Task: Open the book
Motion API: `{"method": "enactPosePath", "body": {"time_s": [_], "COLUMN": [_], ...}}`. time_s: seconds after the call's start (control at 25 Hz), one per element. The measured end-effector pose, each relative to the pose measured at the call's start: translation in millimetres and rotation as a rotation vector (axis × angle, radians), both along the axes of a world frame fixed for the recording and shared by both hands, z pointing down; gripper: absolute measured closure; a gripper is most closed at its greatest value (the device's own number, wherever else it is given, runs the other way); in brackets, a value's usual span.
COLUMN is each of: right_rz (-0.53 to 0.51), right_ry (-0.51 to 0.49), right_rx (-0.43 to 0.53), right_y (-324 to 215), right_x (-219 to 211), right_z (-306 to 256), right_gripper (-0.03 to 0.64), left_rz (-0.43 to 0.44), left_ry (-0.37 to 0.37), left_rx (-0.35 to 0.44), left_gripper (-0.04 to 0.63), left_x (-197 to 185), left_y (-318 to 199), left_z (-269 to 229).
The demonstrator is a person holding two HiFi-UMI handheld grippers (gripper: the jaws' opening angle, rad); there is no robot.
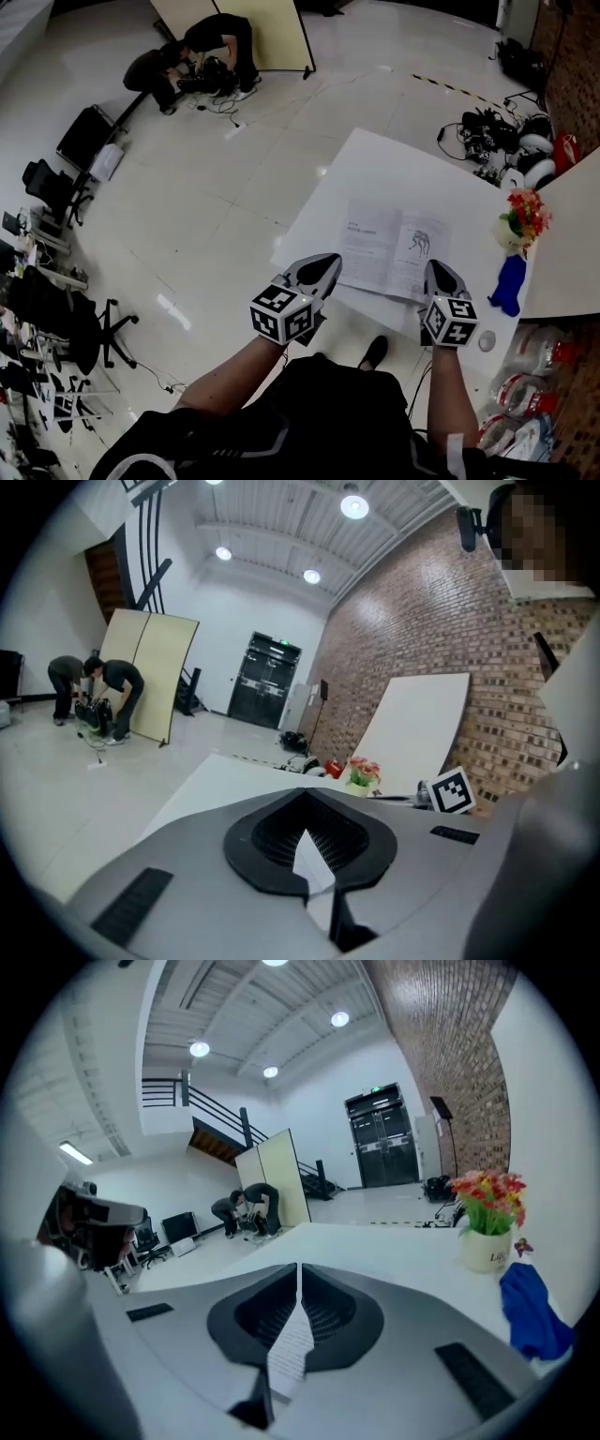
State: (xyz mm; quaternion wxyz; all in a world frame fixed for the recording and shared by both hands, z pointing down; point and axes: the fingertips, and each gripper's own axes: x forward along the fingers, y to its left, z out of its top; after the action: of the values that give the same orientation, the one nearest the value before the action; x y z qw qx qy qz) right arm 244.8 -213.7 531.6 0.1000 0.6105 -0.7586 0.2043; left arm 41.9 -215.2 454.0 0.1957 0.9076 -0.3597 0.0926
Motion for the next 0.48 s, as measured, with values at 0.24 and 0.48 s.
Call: {"method": "enactPosePath", "body": {"time_s": [0.24,0.48], "right_rz": [0.104,0.153], "right_ry": [0.0,0.003], "right_rx": [0.131,0.223], "right_y": [70,144], "right_x": [-34,-71], "right_z": [-83,-141], "right_gripper": [0.612,0.612], "left_rz": [0.132,0.204], "left_ry": [0.035,0.092], "left_rx": [0.101,0.127], "left_gripper": [0.6,0.6], "left_x": [-49,-78], "left_y": [43,82], "left_z": [-24,-43]}}
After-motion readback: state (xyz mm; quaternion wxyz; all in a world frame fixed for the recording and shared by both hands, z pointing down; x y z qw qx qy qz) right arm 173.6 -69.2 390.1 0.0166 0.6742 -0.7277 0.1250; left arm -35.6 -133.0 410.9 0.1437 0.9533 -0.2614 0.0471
